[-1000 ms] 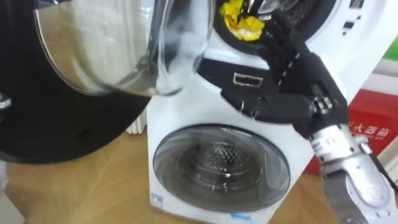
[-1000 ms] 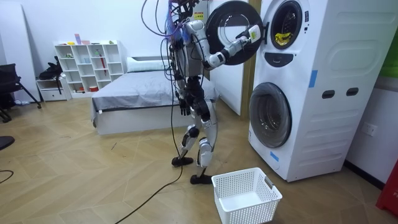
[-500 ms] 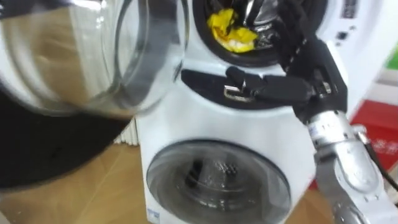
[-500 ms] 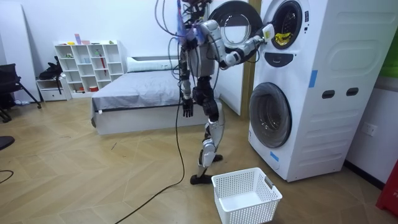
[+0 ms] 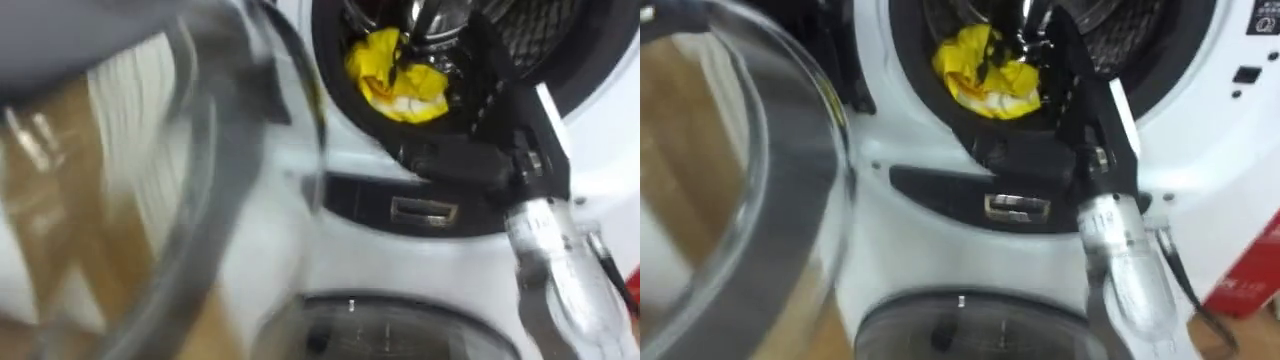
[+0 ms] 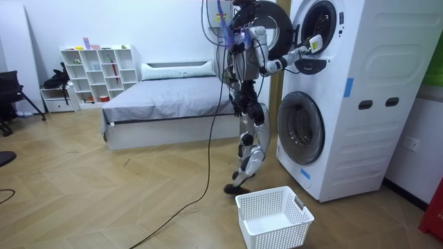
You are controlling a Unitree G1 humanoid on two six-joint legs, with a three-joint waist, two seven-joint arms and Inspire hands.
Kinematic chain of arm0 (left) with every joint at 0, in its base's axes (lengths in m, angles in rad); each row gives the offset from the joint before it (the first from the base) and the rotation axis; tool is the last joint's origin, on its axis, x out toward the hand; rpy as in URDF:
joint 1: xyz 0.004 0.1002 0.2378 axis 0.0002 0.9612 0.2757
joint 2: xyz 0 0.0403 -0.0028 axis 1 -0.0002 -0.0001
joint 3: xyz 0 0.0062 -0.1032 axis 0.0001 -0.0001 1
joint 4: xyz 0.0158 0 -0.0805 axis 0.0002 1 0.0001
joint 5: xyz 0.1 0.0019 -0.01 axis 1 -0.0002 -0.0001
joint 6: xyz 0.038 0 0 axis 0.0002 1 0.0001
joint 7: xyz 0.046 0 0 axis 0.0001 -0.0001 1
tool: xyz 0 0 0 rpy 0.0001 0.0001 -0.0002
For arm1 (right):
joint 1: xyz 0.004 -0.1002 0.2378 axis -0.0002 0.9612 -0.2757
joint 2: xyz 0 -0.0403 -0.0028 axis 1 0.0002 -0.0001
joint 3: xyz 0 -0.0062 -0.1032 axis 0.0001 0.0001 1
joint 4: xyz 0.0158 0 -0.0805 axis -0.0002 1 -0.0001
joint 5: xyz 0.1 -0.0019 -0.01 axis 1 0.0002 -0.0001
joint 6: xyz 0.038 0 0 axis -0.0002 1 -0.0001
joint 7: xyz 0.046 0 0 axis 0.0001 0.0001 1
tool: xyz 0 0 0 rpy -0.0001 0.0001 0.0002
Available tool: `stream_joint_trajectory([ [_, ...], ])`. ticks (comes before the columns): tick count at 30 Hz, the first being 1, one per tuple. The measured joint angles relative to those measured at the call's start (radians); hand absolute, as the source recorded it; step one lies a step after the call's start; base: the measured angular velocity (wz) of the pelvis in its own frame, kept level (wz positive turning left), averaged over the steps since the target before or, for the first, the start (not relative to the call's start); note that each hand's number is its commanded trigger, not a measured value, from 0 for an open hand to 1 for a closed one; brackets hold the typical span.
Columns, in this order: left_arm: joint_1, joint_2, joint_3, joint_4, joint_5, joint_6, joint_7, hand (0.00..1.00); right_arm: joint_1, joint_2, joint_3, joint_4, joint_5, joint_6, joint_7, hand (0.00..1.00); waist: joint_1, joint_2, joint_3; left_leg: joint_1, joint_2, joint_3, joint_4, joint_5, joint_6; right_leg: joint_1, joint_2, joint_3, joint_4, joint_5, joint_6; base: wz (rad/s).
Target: Pick clothes from washing machine
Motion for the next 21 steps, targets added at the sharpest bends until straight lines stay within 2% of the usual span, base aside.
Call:
stream_joint_trajectory([
  [1,-0.007,0.003,-0.001,0.0,-0.001,-0.003,0.0,0.0,0.0,-0.001,0.0,0.002,0.0,0.007,0.006,0.0,-0.001,0.0,-0.0003,0.008,0.002,-0.008,-0.004,0.0,0.0,-0.01,0.013,0.002,-0.048,-0.002,-0.002,-0.28],
  [2,-0.015,0.005,-0.001,-0.005,-0.001,-0.008,0.001,0.0,0.001,-0.003,0.0,0.005,-0.009,0.026,0.005,0.0,-0.002,0.001,-0.0003,0.028,0.0,-0.02,-0.017,0.001,0.001,-0.013,0.032,0.01,-0.16,0.002,-0.006,0.0],
  [3,-0.014,0.003,-0.002,-0.006,-0.002,-0.017,0.002,0.0,0.001,-0.007,0.0,0.007,-0.007,0.038,0.001,0.0,-0.002,0.0,-0.0002,0.041,-0.006,-0.02,-0.026,0.002,0.003,-0.01,0.046,0.015,-0.269,0.032,-0.013,0.06],
  [4,-0.011,0.0,-0.002,-0.006,-0.002,-0.016,0.005,0.0,0.001,-0.009,0.0,0.008,-0.006,0.04,-0.001,0.0,-0.002,0.0,0.0,0.045,-0.01,-0.02,-0.026,0.001,0.004,-0.011,0.051,0.015,-0.306,0.063,-0.022,0.15],
  [5,0.006,-0.005,-0.001,-0.01,0.001,-0.015,0.018,0.0,0.001,-0.012,-0.001,0.008,0.003,0.046,-0.006,0.0,-0.004,0.0,-0.0019,0.051,-0.017,-0.025,-0.027,0.001,0.005,-0.001,0.051,0.022,-0.337,0.126,-0.033,0.12],
  [7,0.055,-0.01,-0.001,-0.008,0.019,-0.007,0.039,0.0,0.001,-0.014,0.002,0.004,0.035,0.047,-0.004,0.0,0.008,0.013,-0.0027,0.07,-0.007,-0.026,-0.057,0.009,-0.002,0.024,0.067,0.027,-0.406,0.169,-0.038,-0.07],
  [9,0.094,-0.008,0.001,-0.002,0.019,0.016,0.042,0.0,0.0,-0.012,0.004,0.003,0.037,0.047,-0.001,0.0,0.006,0.013,-0.0026,0.067,0.0,-0.029,-0.063,0.013,-0.007,0.034,0.075,0.018,-0.44,0.192,-0.04,-0.05],
  [12,0.13,-0.012,0.004,-0.002,0.018,0.029,0.038,0.0,0.0,-0.012,0.004,0.006,0.035,0.047,-0.008,0.0,0.011,0.006,-0.0037,0.07,0.006,-0.026,-0.074,0.021,-0.018,0.035,0.079,0.017,-0.459,0.208,-0.043,0.0],
  [17,0.13,-0.027,0.009,-0.009,0.029,0.03,0.027,0.0,-0.002,-0.012,0.004,0.01,0.032,0.058,-0.009,0.0,0.019,0.003,-0.0027,0.066,0.011,-0.026,-0.076,0.025,-0.025,0.042,0.083,0.018,-0.47,0.215,-0.048,0.0],
  [21,0.128,-0.042,0.009,-0.008,0.037,0.03,0.004,0.0,0.0,-0.012,0.004,-0.006,0.028,0.06,-0.014,0.0,0.024,0.001,-0.0048,0.066,0.011,-0.025,-0.084,0.026,-0.026,0.037,0.084,0.017,-0.47,0.217,-0.05,-0.02],
])
